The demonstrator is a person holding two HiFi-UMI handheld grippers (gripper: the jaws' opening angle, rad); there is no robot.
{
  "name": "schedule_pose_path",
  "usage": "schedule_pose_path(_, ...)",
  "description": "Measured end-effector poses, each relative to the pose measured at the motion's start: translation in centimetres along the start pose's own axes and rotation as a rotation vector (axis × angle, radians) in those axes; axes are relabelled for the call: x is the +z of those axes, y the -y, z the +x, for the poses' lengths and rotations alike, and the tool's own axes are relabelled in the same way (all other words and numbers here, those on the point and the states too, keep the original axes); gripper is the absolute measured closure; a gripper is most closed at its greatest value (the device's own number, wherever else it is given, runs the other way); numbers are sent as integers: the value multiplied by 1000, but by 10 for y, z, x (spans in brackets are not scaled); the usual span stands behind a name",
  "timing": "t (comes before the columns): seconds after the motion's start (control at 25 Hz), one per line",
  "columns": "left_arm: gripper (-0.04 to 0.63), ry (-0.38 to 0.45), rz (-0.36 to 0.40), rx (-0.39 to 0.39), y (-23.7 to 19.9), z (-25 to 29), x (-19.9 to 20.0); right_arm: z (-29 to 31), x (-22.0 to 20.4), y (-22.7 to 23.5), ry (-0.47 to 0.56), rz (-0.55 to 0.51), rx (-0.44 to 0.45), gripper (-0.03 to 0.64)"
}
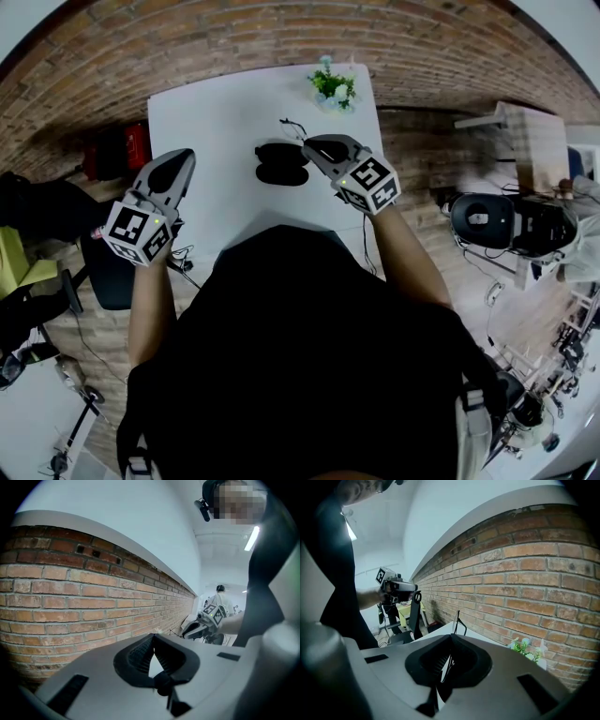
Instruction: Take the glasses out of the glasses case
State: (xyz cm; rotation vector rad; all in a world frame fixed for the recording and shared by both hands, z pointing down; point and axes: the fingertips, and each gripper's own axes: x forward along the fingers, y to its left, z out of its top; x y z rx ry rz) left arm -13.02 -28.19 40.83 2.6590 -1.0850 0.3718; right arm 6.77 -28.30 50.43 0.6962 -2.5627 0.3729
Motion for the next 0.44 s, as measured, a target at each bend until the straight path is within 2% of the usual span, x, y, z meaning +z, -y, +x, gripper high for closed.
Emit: schedule_pose_path(0.44, 584, -6, -1, -19, 4, 6, -2, -5, -1, -1, 9, 6, -5, 600)
